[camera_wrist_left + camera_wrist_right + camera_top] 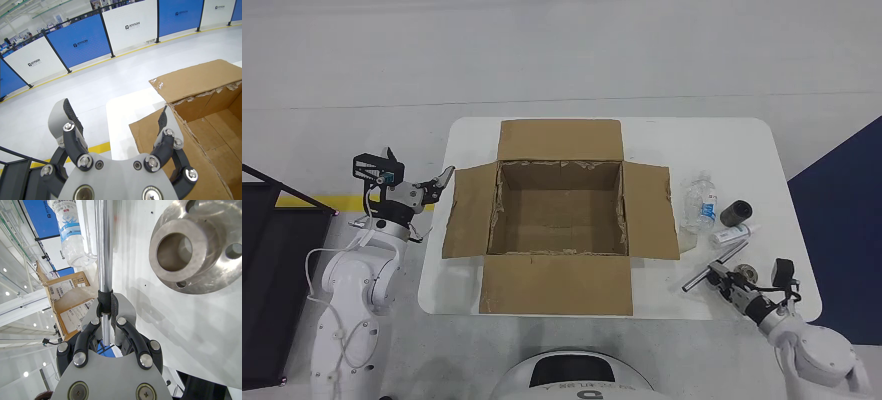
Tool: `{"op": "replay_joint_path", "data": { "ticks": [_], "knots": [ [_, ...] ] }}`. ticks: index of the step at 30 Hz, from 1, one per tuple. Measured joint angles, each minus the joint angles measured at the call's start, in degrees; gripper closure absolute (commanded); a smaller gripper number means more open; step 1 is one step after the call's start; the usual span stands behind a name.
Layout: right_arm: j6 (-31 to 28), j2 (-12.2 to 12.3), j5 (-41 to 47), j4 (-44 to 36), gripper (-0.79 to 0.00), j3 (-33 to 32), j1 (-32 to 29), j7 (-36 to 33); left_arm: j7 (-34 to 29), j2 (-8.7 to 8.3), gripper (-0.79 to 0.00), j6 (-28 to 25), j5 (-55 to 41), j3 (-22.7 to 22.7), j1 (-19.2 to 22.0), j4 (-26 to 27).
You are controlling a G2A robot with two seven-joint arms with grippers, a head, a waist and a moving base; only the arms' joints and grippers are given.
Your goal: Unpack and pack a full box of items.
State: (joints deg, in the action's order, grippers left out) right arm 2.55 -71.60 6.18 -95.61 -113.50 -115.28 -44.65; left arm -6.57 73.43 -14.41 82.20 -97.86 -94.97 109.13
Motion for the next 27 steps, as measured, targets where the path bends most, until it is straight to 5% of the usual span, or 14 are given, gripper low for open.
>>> {"op": "replay_joint_path", "data": {
  "ticks": [5, 13, 23, 26, 27],
  "knots": [
    [0.53, 0.24, -0.43, 1.61, -0.179, 1.06, 1.56, -0.14, 0.0, 0.0, -0.785, 0.0, 0.0, 0.0, 0.0, 0.0],
    [-0.16, 0.52, -1.78, 1.52, -0.194, 2.17, 2.28, 1.04, 0.0, 0.0, -0.785, 0.0, 0.0, 0.0, 0.0, 0.0],
    [-0.93, 0.2, -3.01, -10.72, -0.296, -0.14, -6.16, 7.49, 0.0, 0.0, -0.785, 0.0, 0.0, 0.0, 0.0, 0.0],
    [-0.57, 0.06, -4.39, -16.55, -0.388, -0.97, -9.42, 9.12, 0.0, 0.0, -0.785, 0.0, 0.0, 0.0, 0.0, 0.0],
    [-0.53, 0.04, -4.94, -18.45, -0.723, -1.17, -10.34, 9.37, 0.0, 0.0, -0.785, 0.0, 0.0, 0.0, 0.0, 0.0]
  ]
}}
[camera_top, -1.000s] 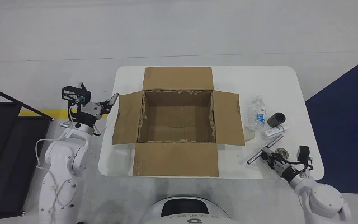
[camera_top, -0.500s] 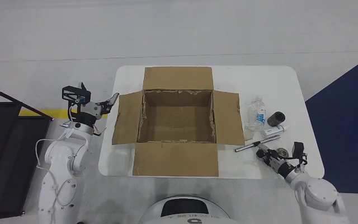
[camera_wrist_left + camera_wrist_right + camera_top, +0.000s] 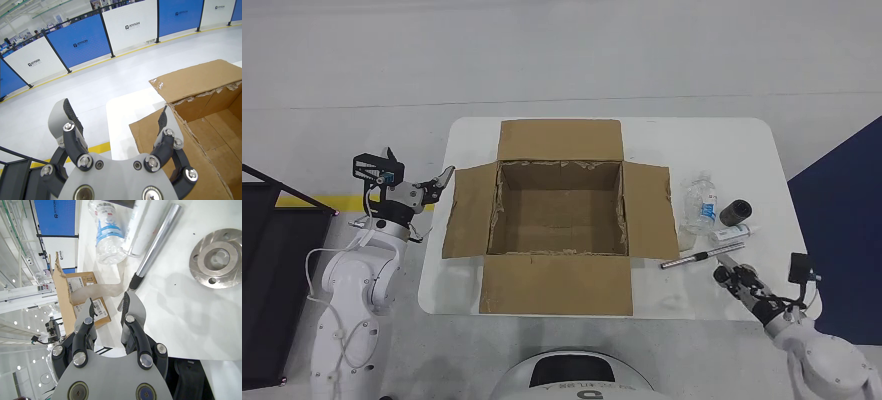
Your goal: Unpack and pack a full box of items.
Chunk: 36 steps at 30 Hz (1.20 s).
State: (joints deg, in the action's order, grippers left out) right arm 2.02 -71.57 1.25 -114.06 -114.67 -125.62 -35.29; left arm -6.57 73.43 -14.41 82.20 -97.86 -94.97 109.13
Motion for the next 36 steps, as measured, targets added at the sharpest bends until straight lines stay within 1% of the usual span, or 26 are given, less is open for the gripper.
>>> {"op": "replay_joint_path", "data": {
  "ticks": [1, 2, 4, 5, 9, 33, 34, 36],
  "knots": [
    [-0.03, 0.0, -0.73, -1.97, -0.785, -0.2, -0.89, 0.08, 0.0, 0.0, -0.785, 0.0, 0.0, 0.0, 0.0, 0.0],
    [-0.5, 0.09, -2.55, -4.71, -0.785, -0.54, -1.98, -0.49, 0.0, 0.0, -0.785, 0.0, 0.0, 0.0, 0.0, 0.0],
    [-0.75, 0.27, -6.26, -7.66, -0.785, -0.87, -2.91, -1.9, 0.0, 0.0, -0.785, 0.0, 0.0, 0.0, 0.0, 0.0],
    [-0.69, 0.3, -7.4, -7.86, -0.785, -0.91, -2.96, -2.12, 0.0, 0.0, -0.785, 0.0, 0.0, 0.0, 0.0, 0.0],
    [-0.63, 0.29, -6.11, -7.29, -0.785, -0.88, -2.86, -2.02, 0.0, 0.0, -0.785, 0.0, 0.0, 0.0, 0.0, 0.0],
    [-0.63, 0.29, -6.15, -7.32, -0.785, -0.88, -2.86, -2.02, 0.0, 0.0, -0.785, 0.0, 0.0, 0.0, 0.0, 0.0],
    [-0.5, 0.28, -6.29, -7.23, -0.785, -0.83, -2.74, -1.89, 0.0, 0.0, -0.785, 0.0, 0.0, 0.0, 0.0, 0.0],
    [2.62, 0.24, -8.62, -7.68, -0.785, 0.35, -1.29, 0.49, 0.0, 0.0, -0.785, 0.0, 0.0, 0.0, 0.0, 0.0]
  ]
}}
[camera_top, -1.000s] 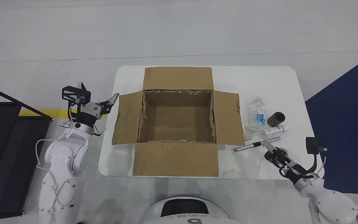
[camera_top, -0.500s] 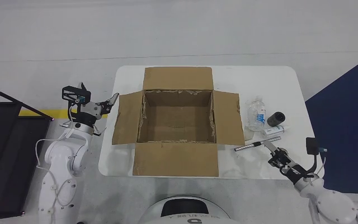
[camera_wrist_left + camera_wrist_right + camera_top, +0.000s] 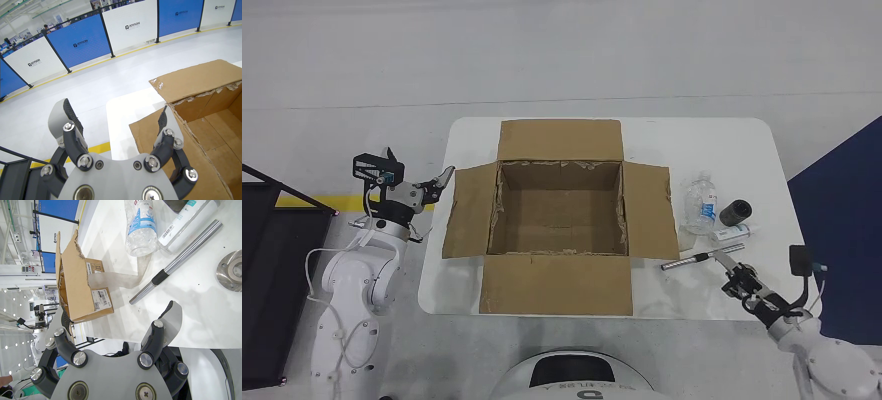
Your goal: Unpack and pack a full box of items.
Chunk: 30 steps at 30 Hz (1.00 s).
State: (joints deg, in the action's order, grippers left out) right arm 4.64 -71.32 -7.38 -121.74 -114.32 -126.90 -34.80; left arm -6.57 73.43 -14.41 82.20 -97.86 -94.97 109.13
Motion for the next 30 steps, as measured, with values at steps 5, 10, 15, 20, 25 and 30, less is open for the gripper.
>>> {"op": "replay_joint_path", "data": {
  "ticks": [5, 10, 15, 20, 25, 30],
  "knots": [
    [20.68, 0.22, -6.09, -2.34, -0.656, 4.9, 5.16, 0.94, 0.0, 0.0, -0.785, 0.0, 0.0, 0.0, 0.0, 0.0],
    [32.86, 0.55, -10.69, -1.89, -0.499, 9.09, 8.92, -0.49, 0.0, 0.0, -0.785, 0.0, 0.0, 0.0, 0.0, 0.0],
    [39.4, 0.89, -13.44, 0.43, -0.348, 12.37, 12.96, -2.04, 0.0, 0.0, -0.785, 0.0, 0.0, 0.0, 0.0, 0.0],
    [44.78, 1.04, -15.83, 2.71, -0.317, 15.33, 17.28, -1.38, 0.0, 0.0, -0.785, 0.0, 0.0, 0.0, 0.0, 0.0],
    [51.27, 0.85, -16.68, 4.65, -0.292, 17.08, 20.22, 1.6, 0.0, 0.0, -0.785, 0.0, 0.0, 0.0, 0.0, 0.0],
    [53.43, 1.01, -18.1, 6.7, -0.28, 18.57, 21.76, 1.19, 0.0, 0.0, -0.785, 0.0, 0.0, 0.0, 0.0, 0.0]
  ]
}}
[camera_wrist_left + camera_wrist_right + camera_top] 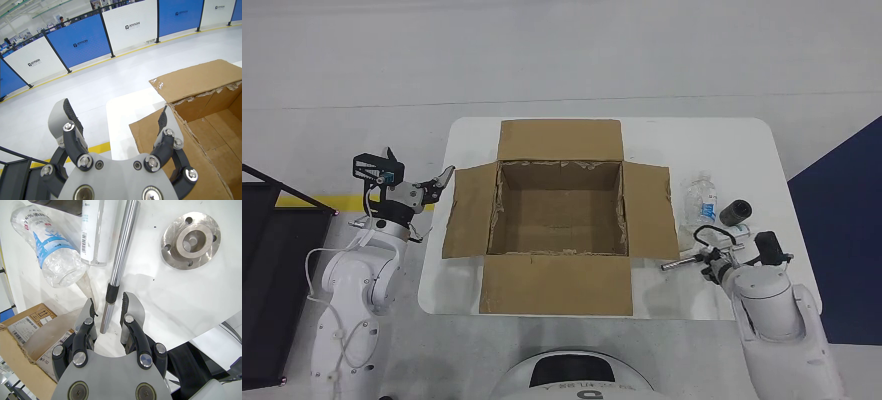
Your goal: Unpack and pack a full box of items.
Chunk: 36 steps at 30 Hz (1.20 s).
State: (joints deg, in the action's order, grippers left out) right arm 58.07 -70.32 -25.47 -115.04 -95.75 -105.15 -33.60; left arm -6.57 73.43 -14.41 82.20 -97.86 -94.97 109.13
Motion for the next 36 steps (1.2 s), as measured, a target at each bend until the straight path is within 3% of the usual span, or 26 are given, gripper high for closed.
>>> {"op": "replay_joint_path", "data": {
  "ticks": [9, 25, 30, 31, 36],
  "knots": [
    [-0.07, -0.43, -2.7, 3.38, -0.197, 1.55, 2.53, -1.65, 0.0, 0.0, -0.785, 0.0, 0.0, 0.0, 0.0, 0.0],
    [-0.07, -2.8, -8.69, 6.31, -0.145, 1.5, 5.61, -3.93, 0.0, 0.0, -0.785, 0.0, 0.0, 0.0, 0.0, 0.0],
    [-0.07, -3.89, -12.85, 8.15, -0.074, 1.25, 7.05, -6.62, 0.0, 0.0, -0.785, 0.0, 0.0, 0.0, 0.0, 0.0],
    [-0.07, -4.09, -13.71, 8.43, -0.006, 1.19, 7.2, -7.27, 0.0, 0.0, -0.785, 0.0, 0.0, 0.0, 0.0, 0.0],
    [-0.08, -5.22, -19.26, 9.23, 0.0, 0.16, 7.46, -11.95, 0.0, 0.0, -0.785, 0.0, 0.0, 0.0, 0.0, 0.0]
  ]
}}
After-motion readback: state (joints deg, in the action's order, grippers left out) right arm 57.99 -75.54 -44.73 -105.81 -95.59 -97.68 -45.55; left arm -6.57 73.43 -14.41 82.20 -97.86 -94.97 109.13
